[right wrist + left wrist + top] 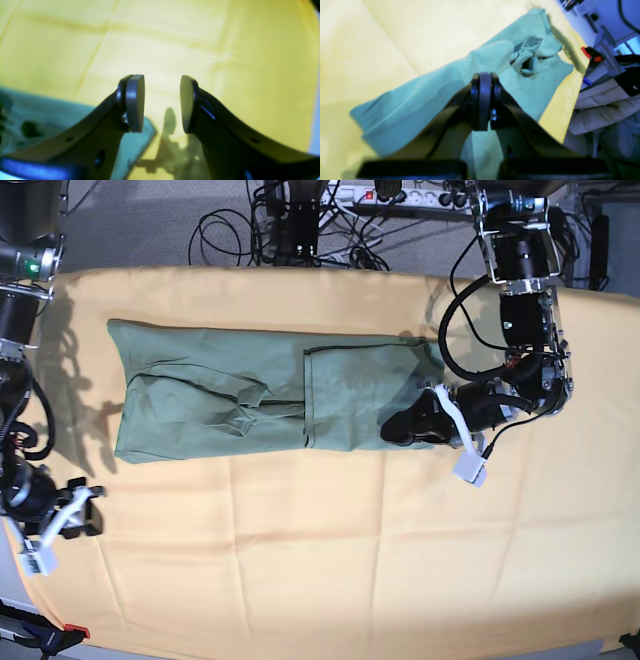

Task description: Fold the T-shirt properly

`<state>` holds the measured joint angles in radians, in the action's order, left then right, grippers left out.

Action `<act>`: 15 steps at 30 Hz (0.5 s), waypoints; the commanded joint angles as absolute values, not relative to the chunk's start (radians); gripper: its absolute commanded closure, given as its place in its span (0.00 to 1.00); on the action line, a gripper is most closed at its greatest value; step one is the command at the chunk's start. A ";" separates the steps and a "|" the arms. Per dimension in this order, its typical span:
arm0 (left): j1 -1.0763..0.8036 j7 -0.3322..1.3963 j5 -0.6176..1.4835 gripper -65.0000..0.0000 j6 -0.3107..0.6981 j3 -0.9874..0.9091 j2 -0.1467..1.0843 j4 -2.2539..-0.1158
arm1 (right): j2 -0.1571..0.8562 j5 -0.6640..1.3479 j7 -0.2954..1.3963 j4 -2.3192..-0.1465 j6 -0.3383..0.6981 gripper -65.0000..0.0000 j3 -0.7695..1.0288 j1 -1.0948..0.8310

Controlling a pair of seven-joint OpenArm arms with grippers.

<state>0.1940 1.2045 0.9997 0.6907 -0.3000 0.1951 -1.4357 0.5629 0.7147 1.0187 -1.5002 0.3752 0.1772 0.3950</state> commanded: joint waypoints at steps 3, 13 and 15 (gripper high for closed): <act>0.213 1.183 1.021 1.00 0.691 -0.301 0.225 -1.451 | 0.605 0.725 1.015 -1.482 0.362 0.58 0.268 0.382; 0.214 1.182 1.034 1.00 0.688 -0.301 0.258 -1.451 | 0.594 0.938 1.170 -1.375 0.439 0.40 0.556 0.202; 0.213 1.182 1.053 1.00 0.688 -0.301 0.267 -1.451 | 0.592 1.014 1.196 -1.363 0.469 0.40 0.580 0.165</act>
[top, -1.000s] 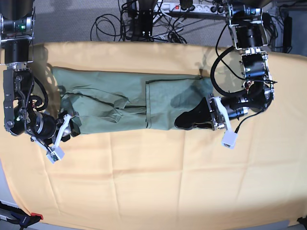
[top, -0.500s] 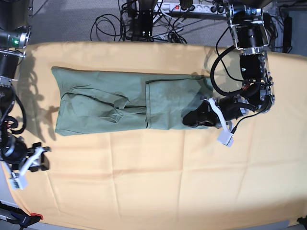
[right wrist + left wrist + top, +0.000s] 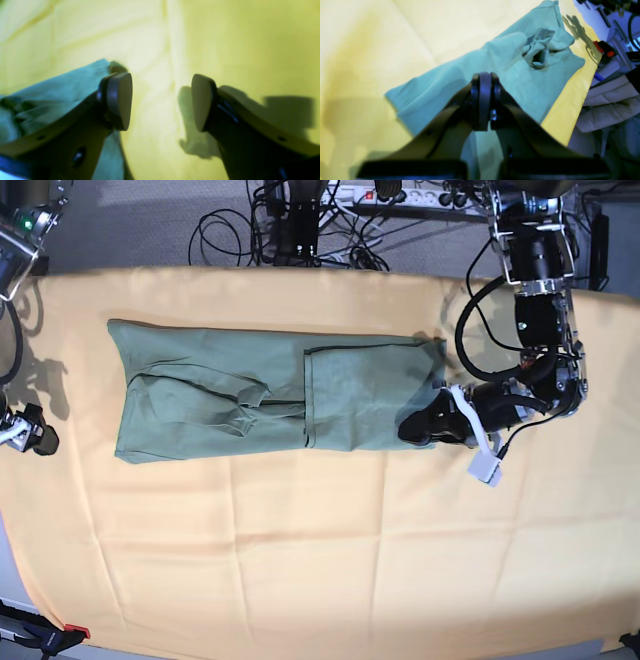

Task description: Fold the T-shirt properly

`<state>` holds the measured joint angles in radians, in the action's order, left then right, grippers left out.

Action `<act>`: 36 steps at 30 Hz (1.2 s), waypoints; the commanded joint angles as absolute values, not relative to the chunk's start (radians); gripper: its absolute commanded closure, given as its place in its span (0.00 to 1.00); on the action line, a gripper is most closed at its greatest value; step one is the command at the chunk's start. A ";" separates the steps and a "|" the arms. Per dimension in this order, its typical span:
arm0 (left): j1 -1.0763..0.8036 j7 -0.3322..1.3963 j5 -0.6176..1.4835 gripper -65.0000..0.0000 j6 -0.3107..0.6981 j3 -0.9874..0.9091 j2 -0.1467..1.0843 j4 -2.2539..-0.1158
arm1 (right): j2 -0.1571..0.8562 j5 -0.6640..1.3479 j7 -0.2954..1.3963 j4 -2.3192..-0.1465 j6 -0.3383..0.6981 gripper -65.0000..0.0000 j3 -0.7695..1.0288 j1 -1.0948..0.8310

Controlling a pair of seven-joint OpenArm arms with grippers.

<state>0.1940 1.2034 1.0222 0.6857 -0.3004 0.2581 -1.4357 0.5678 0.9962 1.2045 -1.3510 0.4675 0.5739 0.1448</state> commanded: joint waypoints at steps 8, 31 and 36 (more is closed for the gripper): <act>0.214 1.181 1.067 1.00 0.687 -0.301 0.286 -1.451 | 0.567 1.186 1.259 -1.356 0.529 0.40 0.582 0.037; 0.214 1.190 1.129 1.00 0.687 -0.301 0.324 -1.451 | 0.404 1.229 1.258 -1.356 0.554 0.40 0.327 -0.001; 0.214 1.194 1.128 1.00 0.687 -0.301 0.324 -1.451 | 0.377 1.231 1.258 -1.356 0.559 0.40 0.327 0.000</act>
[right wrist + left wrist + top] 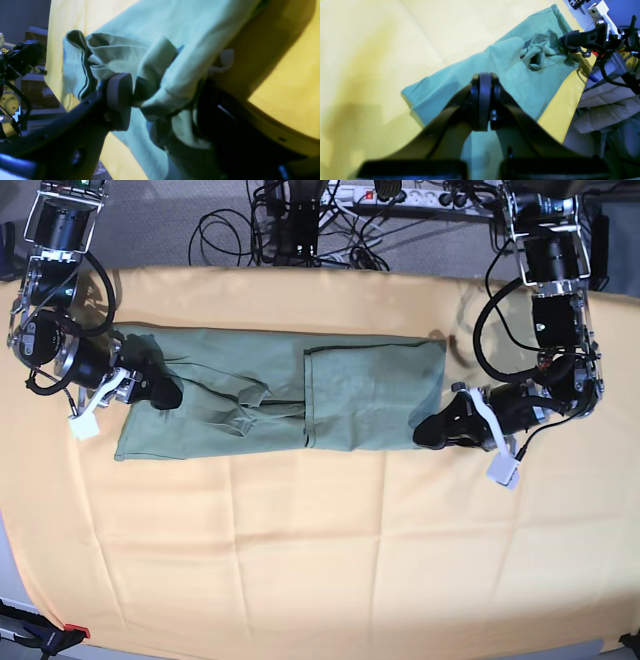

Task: Fold the T-shirt properly
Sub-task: 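Release the left gripper and grasp the folded end with the right gripper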

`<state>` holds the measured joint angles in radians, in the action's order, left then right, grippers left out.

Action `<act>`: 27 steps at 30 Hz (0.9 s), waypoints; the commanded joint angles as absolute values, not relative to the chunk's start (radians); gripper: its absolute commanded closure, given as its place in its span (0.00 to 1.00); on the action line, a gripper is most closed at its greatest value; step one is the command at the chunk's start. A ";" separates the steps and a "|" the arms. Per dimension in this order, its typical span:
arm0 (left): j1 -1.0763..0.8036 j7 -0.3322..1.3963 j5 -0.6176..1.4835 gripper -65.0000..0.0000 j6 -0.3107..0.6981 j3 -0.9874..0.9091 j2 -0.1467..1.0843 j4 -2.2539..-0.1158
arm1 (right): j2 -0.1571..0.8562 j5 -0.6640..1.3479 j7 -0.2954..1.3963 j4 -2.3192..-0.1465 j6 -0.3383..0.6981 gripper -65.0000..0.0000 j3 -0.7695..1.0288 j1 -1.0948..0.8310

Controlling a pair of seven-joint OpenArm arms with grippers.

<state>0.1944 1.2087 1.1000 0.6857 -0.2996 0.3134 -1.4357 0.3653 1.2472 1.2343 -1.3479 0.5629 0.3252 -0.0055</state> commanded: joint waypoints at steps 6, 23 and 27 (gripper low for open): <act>0.214 1.193 1.138 1.00 0.687 -0.301 0.324 -1.451 | 0.381 1.228 1.258 -1.356 0.653 0.94 0.328 0.012; 0.214 1.193 1.209 1.00 0.688 -0.302 0.449 -1.451 | 0.546 0.829 1.251 -1.358 0.560 1.00 0.329 0.320; 0.214 1.192 1.211 1.00 0.688 -0.302 0.451 -1.451 | 0.565 0.814 1.262 -1.369 0.522 1.00 0.329 0.352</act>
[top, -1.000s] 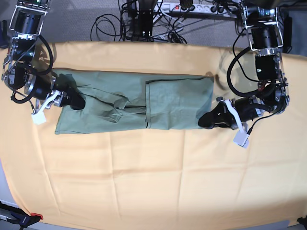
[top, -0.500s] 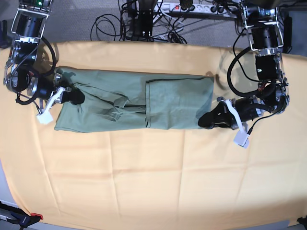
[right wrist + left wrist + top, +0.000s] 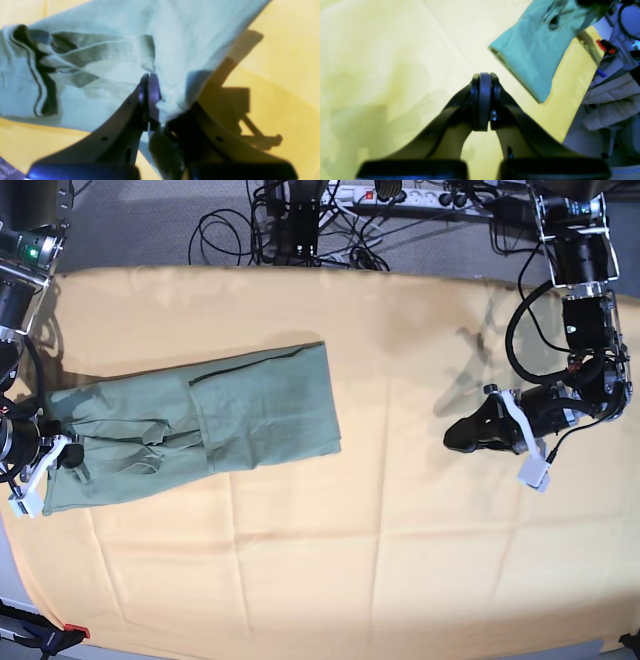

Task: Fold the T-shirt properly
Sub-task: 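Release the left gripper and grasp the folded end with the right gripper, then fold the shirt end held by the right gripper toward the left gripper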

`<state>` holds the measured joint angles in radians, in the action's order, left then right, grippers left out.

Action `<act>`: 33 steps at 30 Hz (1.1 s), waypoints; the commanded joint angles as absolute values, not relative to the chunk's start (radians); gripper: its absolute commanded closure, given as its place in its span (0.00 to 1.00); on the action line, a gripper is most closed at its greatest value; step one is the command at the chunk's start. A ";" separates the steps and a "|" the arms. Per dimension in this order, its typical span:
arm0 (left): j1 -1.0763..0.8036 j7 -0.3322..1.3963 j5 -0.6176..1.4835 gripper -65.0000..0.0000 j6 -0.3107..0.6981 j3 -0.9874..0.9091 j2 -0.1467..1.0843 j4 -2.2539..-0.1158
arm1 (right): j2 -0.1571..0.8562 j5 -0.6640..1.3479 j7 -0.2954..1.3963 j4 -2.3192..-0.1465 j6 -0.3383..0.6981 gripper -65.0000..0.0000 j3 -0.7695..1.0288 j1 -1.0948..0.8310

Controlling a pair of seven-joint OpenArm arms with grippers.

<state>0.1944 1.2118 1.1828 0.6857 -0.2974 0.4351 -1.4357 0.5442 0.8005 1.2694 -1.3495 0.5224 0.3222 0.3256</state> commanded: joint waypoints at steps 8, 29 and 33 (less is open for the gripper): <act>0.214 1.196 1.213 1.00 0.688 -0.301 0.449 -1.451 | 0.566 1.200 1.396 -1.457 0.608 1.00 0.329 0.341; 0.213 1.205 1.203 1.00 0.688 -0.301 0.449 -1.451 | 0.378 1.484 1.396 -1.674 0.632 1.00 0.313 0.208; 0.213 1.204 1.184 1.00 0.688 -0.301 0.449 -1.451 | 0.321 1.484 1.396 -1.687 0.628 1.00 0.249 0.208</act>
<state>0.1944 1.2232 1.1599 0.6857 -0.2955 0.4347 -1.4357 0.3122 1.4479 1.4147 -1.6707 0.6323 0.2451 0.1856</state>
